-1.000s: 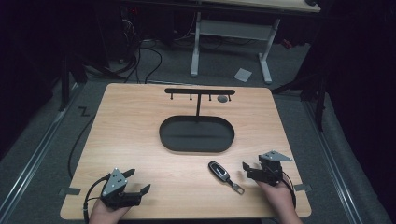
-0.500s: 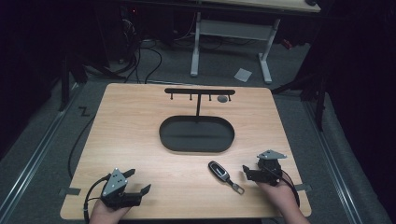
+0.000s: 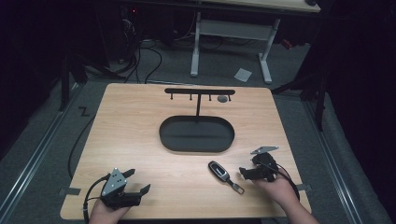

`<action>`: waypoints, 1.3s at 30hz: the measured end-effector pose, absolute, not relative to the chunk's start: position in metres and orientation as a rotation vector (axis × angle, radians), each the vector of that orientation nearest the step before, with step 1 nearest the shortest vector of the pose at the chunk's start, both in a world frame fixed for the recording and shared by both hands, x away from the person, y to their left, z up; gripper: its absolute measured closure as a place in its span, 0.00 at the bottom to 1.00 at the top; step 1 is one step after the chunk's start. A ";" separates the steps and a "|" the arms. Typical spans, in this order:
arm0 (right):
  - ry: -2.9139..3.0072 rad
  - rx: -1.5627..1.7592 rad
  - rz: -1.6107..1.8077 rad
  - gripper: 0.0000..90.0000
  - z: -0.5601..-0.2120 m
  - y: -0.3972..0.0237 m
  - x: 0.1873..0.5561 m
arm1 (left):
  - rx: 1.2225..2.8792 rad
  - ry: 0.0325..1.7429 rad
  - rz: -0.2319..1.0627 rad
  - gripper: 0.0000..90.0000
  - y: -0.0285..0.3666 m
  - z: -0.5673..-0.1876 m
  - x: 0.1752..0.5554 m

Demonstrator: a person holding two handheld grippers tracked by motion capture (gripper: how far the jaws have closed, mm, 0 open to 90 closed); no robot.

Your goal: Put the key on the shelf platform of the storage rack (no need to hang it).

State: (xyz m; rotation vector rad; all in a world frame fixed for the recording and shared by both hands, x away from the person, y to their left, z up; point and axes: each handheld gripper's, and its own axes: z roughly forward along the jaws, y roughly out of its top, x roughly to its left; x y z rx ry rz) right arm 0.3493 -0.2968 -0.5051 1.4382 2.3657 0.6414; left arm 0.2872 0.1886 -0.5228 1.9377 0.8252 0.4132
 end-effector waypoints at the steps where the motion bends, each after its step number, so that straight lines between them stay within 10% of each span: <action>1: 2.382 1.436 0.624 0.20 -0.504 -0.296 0.351 | 1.938 0.825 0.413 0.20 0.189 -0.523 0.287; 39: 2.774 1.280 0.106 0.27 -0.476 -0.257 0.361 | 1.952 0.792 0.392 0.20 0.185 -0.523 0.286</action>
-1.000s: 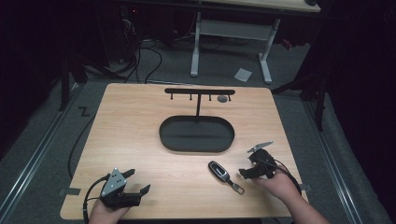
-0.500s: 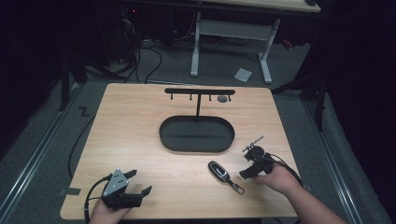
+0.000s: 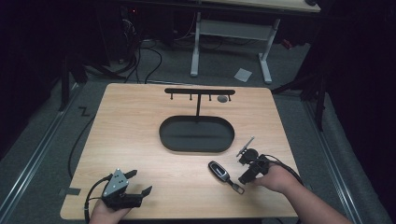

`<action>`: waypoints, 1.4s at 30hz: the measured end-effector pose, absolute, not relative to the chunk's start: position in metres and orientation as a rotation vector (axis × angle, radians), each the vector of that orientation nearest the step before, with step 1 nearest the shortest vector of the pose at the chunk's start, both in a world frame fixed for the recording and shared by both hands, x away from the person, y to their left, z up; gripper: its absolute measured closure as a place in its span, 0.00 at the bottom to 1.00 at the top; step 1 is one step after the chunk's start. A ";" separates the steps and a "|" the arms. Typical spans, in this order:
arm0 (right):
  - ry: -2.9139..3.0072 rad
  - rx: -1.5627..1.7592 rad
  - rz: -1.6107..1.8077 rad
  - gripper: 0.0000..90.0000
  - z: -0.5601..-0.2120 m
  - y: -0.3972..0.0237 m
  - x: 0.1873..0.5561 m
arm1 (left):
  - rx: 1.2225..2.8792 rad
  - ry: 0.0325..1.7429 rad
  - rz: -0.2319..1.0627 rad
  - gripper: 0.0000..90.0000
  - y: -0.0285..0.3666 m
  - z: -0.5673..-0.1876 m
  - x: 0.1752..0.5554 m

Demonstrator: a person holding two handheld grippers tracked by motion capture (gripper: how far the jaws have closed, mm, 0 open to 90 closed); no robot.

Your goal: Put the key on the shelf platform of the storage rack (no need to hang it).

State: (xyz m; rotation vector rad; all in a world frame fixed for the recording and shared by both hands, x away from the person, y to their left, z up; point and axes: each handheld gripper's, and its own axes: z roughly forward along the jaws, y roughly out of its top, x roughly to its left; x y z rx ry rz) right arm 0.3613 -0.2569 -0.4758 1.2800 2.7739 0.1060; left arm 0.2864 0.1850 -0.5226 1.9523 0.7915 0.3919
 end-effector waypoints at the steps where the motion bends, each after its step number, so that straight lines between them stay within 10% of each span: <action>1: 2.790 1.245 0.130 0.26 -0.472 -0.251 0.358 | 1.954 0.791 0.390 0.20 0.185 -0.523 0.286; 42: 2.858 1.280 0.047 0.48 -0.491 -0.165 0.385 | 1.952 0.777 0.391 0.20 0.184 -0.522 0.284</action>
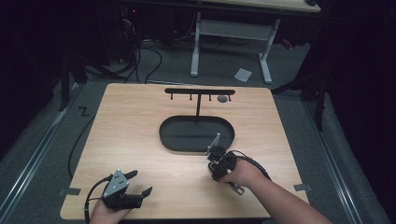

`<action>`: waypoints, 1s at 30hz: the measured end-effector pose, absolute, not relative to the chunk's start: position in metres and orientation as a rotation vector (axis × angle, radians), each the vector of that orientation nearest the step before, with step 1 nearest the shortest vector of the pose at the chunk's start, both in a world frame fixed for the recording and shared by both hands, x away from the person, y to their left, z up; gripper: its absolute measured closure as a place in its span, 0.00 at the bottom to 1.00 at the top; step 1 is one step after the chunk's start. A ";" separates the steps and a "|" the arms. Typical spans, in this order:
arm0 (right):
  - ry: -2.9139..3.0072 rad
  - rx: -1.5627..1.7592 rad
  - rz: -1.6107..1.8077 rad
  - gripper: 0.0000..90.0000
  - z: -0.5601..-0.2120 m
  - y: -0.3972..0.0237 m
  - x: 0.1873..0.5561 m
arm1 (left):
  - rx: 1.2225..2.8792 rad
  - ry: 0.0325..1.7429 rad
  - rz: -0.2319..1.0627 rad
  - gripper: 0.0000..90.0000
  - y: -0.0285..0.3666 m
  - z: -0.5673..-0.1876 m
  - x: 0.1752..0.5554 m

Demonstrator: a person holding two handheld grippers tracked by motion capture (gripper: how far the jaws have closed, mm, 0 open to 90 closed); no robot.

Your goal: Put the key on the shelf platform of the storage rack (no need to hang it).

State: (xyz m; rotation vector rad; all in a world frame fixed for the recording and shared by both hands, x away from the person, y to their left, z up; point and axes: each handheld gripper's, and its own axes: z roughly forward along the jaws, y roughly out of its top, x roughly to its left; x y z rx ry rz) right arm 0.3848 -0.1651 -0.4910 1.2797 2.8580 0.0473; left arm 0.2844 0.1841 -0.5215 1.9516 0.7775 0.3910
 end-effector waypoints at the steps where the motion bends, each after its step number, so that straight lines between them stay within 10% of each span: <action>1: 2.856 1.271 0.036 0.49 -0.491 -0.165 0.385 | 1.952 0.777 0.391 0.20 0.184 -0.521 0.284; 30: 2.882 1.150 0.051 0.54 -0.458 -0.168 0.396 | 1.957 0.772 0.392 0.20 0.183 -0.521 0.285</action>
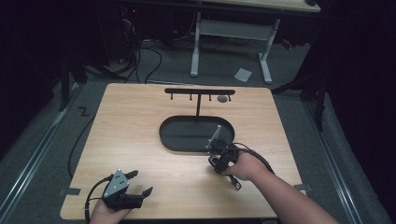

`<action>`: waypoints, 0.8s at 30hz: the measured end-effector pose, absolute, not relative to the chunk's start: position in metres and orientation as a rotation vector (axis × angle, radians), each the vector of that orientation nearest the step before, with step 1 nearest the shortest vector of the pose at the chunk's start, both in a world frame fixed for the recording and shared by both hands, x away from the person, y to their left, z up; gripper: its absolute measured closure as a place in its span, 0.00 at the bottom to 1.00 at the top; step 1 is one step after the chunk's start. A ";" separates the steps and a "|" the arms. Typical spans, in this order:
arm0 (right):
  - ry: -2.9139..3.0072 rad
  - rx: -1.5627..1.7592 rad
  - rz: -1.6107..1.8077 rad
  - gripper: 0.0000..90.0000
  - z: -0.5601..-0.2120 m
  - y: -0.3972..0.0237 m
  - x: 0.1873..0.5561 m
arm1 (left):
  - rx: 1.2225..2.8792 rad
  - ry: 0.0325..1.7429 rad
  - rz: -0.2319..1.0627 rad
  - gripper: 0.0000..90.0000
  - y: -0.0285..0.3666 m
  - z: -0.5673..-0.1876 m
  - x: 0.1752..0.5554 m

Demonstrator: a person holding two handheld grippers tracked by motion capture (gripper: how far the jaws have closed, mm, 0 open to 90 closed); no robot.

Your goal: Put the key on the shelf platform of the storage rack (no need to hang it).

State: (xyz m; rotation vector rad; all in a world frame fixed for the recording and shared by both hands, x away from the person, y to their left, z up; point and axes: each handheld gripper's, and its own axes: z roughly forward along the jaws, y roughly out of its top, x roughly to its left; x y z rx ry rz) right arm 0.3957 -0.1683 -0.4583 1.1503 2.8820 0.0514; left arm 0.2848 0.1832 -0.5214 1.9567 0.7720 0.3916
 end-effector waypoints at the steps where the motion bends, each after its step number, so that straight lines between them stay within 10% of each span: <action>1: 2.878 1.161 0.057 0.54 -0.455 -0.169 0.396 | 1.957 0.772 0.391 0.20 0.183 -0.521 0.285; 24: 2.746 1.199 0.104 0.54 -0.389 -0.179 0.450 | 1.956 0.783 0.393 0.20 0.186 -0.521 0.284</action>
